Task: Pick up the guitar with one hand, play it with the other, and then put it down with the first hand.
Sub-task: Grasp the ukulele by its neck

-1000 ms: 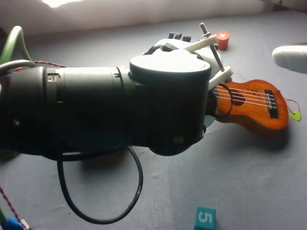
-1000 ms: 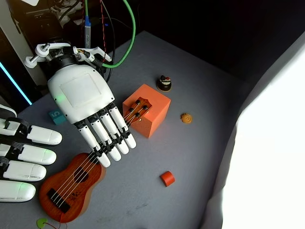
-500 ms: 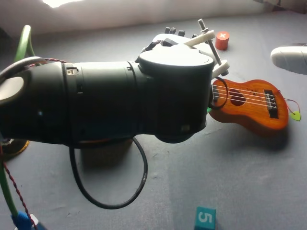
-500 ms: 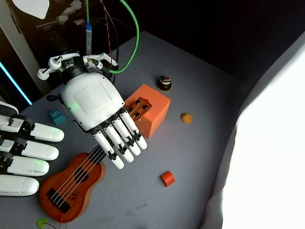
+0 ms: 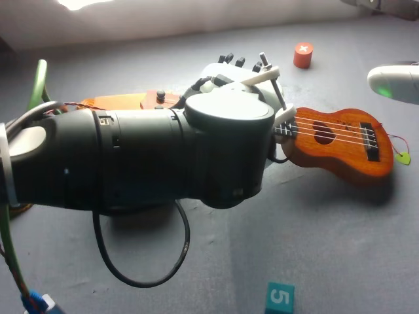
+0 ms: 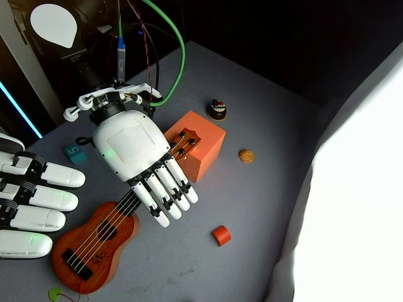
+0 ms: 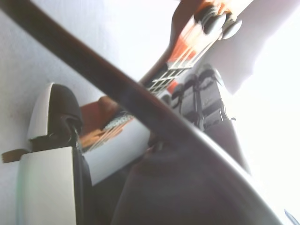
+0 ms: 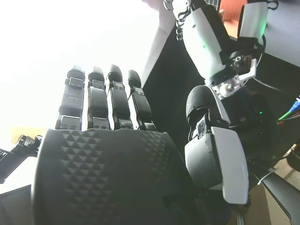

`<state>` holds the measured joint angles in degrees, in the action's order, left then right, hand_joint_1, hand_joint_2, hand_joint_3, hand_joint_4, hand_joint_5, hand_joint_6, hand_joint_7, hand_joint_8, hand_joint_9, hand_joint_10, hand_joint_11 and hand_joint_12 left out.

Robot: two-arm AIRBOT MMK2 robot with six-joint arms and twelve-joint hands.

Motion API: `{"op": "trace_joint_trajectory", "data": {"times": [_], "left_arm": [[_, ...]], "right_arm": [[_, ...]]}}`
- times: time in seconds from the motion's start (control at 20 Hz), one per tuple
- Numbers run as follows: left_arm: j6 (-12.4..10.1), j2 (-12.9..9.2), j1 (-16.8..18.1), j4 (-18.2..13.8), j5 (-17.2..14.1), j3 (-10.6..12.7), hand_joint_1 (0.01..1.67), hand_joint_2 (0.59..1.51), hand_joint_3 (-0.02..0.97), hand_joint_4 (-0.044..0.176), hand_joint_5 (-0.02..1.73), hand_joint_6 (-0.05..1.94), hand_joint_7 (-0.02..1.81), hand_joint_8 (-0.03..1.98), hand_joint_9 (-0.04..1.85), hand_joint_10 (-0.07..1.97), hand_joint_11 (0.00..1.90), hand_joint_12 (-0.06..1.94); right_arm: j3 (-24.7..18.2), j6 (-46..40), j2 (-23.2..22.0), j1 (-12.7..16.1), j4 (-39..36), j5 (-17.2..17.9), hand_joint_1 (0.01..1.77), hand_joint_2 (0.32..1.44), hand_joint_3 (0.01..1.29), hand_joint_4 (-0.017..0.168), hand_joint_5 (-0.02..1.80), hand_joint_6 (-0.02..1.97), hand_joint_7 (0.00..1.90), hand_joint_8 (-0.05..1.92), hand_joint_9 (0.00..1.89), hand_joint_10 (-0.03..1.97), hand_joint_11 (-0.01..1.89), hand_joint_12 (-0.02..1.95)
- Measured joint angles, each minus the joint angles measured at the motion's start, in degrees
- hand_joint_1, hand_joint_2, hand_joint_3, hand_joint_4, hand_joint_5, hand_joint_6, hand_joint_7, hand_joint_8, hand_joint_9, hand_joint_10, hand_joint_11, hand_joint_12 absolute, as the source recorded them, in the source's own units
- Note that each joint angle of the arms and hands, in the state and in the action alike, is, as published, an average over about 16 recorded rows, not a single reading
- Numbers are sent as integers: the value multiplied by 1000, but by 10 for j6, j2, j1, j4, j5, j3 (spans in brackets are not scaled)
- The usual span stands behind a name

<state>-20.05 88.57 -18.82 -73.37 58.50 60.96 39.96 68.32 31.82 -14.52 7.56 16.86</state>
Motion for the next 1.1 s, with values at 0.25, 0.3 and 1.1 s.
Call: {"op": "trace_joint_trajectory", "data": {"times": [0.25,0.3,1.1], "left_arm": [[-4,3,-14,-9,-10,12,989,1064,0,9,21,-14,18,-10,22,7,17,8],[-5,3,-16,-10,-11,14,985,1064,0,10,21,-14,19,-9,22,7,17,8],[-11,12,-28,-20,-21,26,935,1064,0,5,229,714,198,888,194,965,89,1213]], "right_arm": [[-1,0,0,0,-1,0,149,1303,18,3,89,107,101,14,43,4,21,1],[-2,0,0,0,-2,0,150,1303,18,3,89,106,101,14,44,4,21,1],[-5,0,1,0,-5,0,154,1303,18,4,77,100,101,15,49,5,21,1]]}}
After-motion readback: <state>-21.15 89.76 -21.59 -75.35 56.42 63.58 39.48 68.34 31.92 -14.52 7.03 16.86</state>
